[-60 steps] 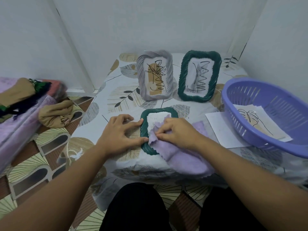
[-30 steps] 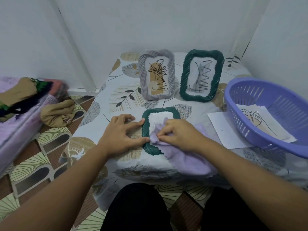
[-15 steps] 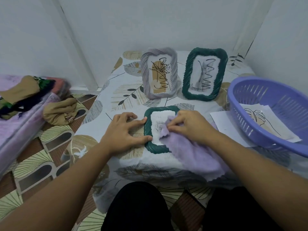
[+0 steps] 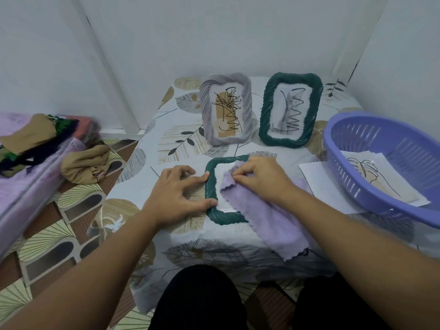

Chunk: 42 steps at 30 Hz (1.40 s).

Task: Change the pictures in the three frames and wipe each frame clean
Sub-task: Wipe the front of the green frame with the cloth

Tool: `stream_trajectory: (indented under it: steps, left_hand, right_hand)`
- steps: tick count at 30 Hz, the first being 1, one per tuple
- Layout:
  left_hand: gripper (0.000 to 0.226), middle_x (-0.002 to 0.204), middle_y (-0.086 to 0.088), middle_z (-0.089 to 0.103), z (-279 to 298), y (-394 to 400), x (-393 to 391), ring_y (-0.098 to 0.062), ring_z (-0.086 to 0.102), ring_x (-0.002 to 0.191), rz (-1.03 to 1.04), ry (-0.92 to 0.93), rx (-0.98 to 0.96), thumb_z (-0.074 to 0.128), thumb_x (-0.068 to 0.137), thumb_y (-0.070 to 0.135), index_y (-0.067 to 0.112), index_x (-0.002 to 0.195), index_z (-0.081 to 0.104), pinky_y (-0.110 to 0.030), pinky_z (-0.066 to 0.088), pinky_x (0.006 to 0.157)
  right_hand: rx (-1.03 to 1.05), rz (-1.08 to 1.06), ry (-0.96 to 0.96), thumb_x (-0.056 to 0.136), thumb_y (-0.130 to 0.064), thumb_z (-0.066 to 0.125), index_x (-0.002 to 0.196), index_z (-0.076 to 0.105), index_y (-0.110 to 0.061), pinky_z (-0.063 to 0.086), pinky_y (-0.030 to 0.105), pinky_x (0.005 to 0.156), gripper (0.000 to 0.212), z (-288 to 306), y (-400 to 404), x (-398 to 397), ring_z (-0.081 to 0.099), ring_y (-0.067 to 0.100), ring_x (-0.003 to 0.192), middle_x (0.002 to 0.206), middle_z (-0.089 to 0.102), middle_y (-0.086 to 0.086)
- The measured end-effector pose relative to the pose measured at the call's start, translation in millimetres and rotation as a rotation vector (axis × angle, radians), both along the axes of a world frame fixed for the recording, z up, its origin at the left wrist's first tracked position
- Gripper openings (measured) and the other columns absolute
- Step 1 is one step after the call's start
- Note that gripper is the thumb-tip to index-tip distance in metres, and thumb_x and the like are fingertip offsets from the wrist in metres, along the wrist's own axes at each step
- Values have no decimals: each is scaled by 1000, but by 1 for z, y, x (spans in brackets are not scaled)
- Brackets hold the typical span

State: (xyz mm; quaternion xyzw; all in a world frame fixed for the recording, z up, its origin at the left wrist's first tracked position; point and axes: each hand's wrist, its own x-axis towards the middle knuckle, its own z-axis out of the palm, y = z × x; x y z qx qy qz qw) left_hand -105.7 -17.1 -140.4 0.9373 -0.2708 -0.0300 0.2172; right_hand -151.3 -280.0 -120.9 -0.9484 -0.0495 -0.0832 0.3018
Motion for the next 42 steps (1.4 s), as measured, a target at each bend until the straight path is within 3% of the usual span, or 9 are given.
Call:
stream_trajectory:
  steps: [4, 11, 15, 25, 31, 34, 36, 40, 42]
  left_hand:
    - [91, 129, 22, 38, -1, -1, -2, -6, 29, 122, -4, -15, -18, 43, 62, 102, 54, 138, 56, -30, 30, 111]
    - [92, 132, 23, 37, 1, 0, -2, -5, 27, 124, 6, 12, -4, 45, 61, 102, 55, 140, 53, -30, 28, 111]
    - [89, 132, 23, 37, 1, 0, -2, -5, 27, 125, 2, 25, -11, 50, 63, 99, 55, 141, 53, -30, 28, 110]
    - [96, 130, 22, 38, 7, -2, -2, -6, 27, 123, 23, 86, -6, 49, 55, 103, 55, 138, 54, -29, 27, 113]
    - [96, 130, 15, 38, 30, -10, 4, -15, 27, 129, 18, 231, 86, 65, 56, 91, 50, 142, 52, -38, 26, 117]
    - [103, 133, 5, 45, 37, -14, 9, -21, 34, 133, 61, 261, 93, 69, 51, 93, 48, 142, 53, -49, 34, 116]
    - [100, 135, -2, 51, 36, -18, 9, -26, 42, 132, 132, 245, 63, 70, 58, 90, 36, 141, 58, -51, 40, 111]
    - [78, 134, -6, 55, 32, -28, 1, -31, 46, 131, 275, 194, 50, 66, 74, 81, 26, 129, 70, -47, 45, 107]
    - [67, 131, -6, 58, 31, -32, -3, -32, 45, 131, 298, 172, 73, 61, 80, 77, 27, 124, 74, -46, 43, 106]
  right_hand:
    - [-72, 111, -14, 93, -47, 68, 100, 80, -39, 44, 32, 74, 16, -4, 18, 5, 52, 12, 79, 83, 55, -9]
    - [-108, -129, -38, 96, -40, 65, 101, 80, -35, 48, 34, 76, 16, 2, 2, 19, 60, 18, 88, 84, 54, -12]
    - [-138, -150, -33, 97, -39, 63, 98, 80, -31, 50, 35, 75, 19, -3, -10, -6, 59, 18, 88, 92, 63, -6]
    - [-29, -126, 5, 90, -37, 72, 93, 78, -33, 51, 36, 80, 8, 2, -27, -57, 61, 12, 86, 82, 57, -17]
    - [-250, -333, 87, 94, -31, 62, 89, 76, -31, 49, 35, 65, 15, 7, -50, -47, 63, 23, 90, 90, 51, -6]
    - [-348, -369, 116, 95, -34, 61, 99, 78, -30, 52, 40, 82, 18, 16, -43, -39, 50, 30, 111, 109, 49, 5]
    - [-423, -370, 90, 97, -40, 59, 105, 77, -32, 48, 41, 91, 21, 22, -33, -36, 43, 29, 112, 114, 46, 5]
    - [-369, -337, -89, 96, -37, 59, 108, 72, -27, 41, 39, 89, 20, 28, -17, -39, 42, 26, 107, 112, 47, 2]
    - [-273, -241, -84, 97, -34, 59, 112, 70, -25, 43, 40, 89, 21, 27, -13, -38, 46, 26, 106, 109, 50, 1]
